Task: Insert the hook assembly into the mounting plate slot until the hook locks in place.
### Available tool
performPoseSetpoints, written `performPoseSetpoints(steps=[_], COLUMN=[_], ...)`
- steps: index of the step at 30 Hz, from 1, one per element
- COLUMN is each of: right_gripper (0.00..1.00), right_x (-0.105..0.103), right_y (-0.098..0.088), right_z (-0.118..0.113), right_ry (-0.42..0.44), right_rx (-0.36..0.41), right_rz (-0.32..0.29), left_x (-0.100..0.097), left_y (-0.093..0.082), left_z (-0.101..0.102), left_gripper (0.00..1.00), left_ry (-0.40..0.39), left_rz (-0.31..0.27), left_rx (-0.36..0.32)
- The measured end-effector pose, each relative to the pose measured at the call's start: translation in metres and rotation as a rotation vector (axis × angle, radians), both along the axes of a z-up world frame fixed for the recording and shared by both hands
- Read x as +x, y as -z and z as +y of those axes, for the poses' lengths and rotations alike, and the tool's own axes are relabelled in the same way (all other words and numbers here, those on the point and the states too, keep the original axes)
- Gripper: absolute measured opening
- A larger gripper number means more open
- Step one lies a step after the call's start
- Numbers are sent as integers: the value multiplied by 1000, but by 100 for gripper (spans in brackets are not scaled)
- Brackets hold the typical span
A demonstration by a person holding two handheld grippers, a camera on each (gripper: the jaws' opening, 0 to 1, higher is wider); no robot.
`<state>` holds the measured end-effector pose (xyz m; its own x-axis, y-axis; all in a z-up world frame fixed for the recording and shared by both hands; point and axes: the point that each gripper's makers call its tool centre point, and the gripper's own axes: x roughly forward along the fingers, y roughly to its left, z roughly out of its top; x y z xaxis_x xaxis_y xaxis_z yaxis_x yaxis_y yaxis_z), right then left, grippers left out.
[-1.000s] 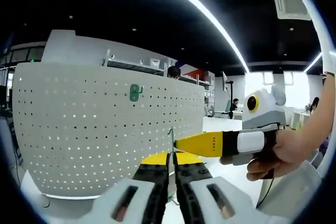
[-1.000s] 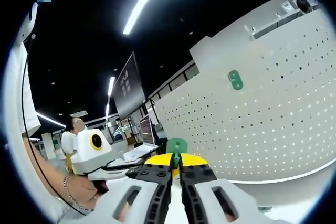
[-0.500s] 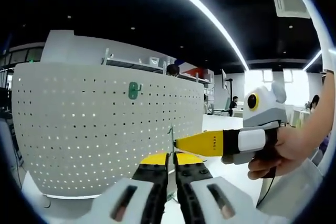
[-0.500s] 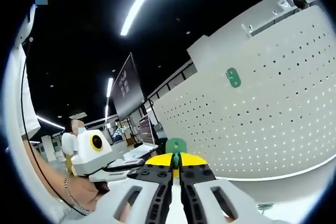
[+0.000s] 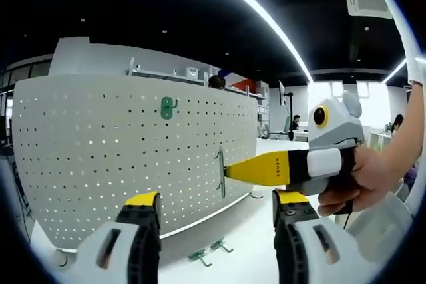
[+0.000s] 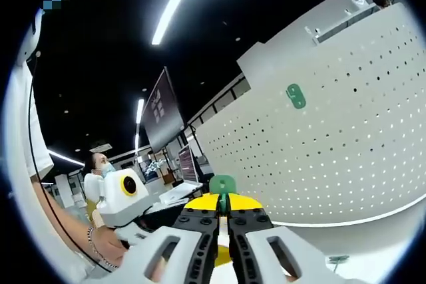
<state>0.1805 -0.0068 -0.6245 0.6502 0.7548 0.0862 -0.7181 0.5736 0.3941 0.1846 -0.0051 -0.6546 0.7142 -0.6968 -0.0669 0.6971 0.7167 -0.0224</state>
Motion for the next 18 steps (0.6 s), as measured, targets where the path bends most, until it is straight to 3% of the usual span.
performPoseSetpoints(steps=[2,8,15,18], right_gripper=[0,0,0,0], right_x=[0,0,11,12], right_y=[1,2,11,10], right_z=[0,-1,-17,-18], right_ry=[1,8,156,165], right_rx=[2,-25,-354,-332], right_rz=[3,-13,-176,-163], left_x=[0,-1,-1,-1], left_y=[4,6,7,8], left_z=[-1,-2,-3,-4], left_gripper=[80,79,78,77], left_ry=[3,10,13,15], left_rz=[6,13,19,22], left_rx=[14,18,21,21])
